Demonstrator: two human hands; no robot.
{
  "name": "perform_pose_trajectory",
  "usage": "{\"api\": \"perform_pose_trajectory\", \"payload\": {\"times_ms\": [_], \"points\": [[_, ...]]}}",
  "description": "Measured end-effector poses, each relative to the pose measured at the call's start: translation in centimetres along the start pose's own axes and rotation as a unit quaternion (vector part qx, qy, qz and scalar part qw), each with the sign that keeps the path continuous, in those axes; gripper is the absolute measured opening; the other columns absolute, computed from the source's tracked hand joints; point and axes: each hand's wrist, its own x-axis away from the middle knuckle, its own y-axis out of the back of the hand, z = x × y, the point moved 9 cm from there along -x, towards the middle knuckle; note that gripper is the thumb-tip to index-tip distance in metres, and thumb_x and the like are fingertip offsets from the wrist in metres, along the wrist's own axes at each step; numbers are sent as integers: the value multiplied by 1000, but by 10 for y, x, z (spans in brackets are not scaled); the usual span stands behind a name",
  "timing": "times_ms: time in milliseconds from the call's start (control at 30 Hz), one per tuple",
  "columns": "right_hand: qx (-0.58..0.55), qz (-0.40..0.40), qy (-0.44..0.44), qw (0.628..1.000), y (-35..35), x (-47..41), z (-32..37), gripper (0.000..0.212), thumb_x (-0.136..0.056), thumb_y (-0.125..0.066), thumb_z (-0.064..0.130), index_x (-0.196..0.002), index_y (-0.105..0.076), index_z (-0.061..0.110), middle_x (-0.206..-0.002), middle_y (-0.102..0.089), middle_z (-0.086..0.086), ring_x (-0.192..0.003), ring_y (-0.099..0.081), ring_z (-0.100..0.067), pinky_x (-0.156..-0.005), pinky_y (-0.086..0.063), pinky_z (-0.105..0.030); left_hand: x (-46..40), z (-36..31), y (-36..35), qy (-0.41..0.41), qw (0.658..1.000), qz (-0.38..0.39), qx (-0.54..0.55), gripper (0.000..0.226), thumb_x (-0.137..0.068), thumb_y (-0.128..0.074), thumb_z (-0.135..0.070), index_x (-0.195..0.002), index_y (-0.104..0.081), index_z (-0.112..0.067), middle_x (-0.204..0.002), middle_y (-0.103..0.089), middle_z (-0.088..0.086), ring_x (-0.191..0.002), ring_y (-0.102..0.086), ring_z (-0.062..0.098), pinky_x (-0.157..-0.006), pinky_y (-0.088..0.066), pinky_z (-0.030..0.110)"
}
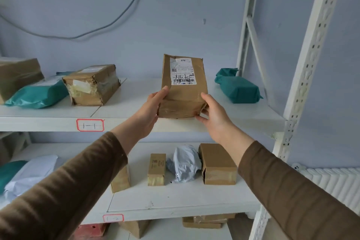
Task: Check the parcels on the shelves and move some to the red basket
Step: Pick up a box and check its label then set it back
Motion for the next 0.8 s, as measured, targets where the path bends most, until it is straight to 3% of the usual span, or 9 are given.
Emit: {"api": "perform_pose_trajectory", "payload": {"times_ms": [133,200,333,467,567,700,800], "points": [[11,2,-23,1000,-40,-43,0,41,-104,-53,43,-135,-47,16,-120,-61,-1,-105,-60,-13,-96,-53,-38,-33,-15,30,-17,998,-52,-12,23,-106,-50,-41,-105,-67,-26,-75,-77,-21,-72,-71,-6,-72,-50,11],[20,7,-39,999,-57,-62,-4,42,-104,-52,44,-136,-50,16,-126,-61,-2,-107,-60,-15,-93,-53,-37,-46,-17,49,-3,996,-90,-9,24,-105,-51,-42,-93,-65,-27,-66,-74,-19,-74,-68,0,-67,-48,15],[33,20,-55,998,-85,-92,-13,37,-106,-50,41,-132,-59,17,-122,-62,-1,-111,-59,-19,-88,-51,-36,-72,-10,81,30,991,-128,8,23,-104,-55,-45,-93,-60,-25,-92,-66,-9,-85,-58,2,-91,-40,25],[34,28,-72,996,-104,-112,-27,42,-106,-50,41,-137,-59,15,-118,-64,-1,-108,-61,-20,-81,-52,-33,-85,-2,105,48,987,-155,13,25,-104,-55,-46,-106,-56,-21,-94,-63,-5,-88,-59,10,-99,-44,30],[34,36,-80,996,-112,-123,-36,42,-105,-52,42,-137,-60,16,-122,-64,0,-113,-59,-19,-95,-52,-36,-95,6,120,57,984,-169,7,27,-103,-54,-49,-102,-60,-23,-99,-66,-3,-97,-63,15,-111,-45,35],[47,40,-74,995,-116,-137,-44,47,-102,-55,45,-140,-58,18,-135,-63,2,-127,-57,-19,-114,-44,-40,-105,12,127,67,983,-169,-4,39,-103,-52,-51,-126,-57,-20,-120,-68,3,-113,-61,21,-113,-44,37],[86,43,-59,994,-111,-138,-42,48,-102,-53,47,-140,-58,17,-137,-59,6,-124,-55,-19,-116,-42,-43,-110,3,136,35,973,-205,-103,56,-104,-49,-49,-150,-43,-18,-150,-49,9,-135,-48,27,-109,-37,38]]}}
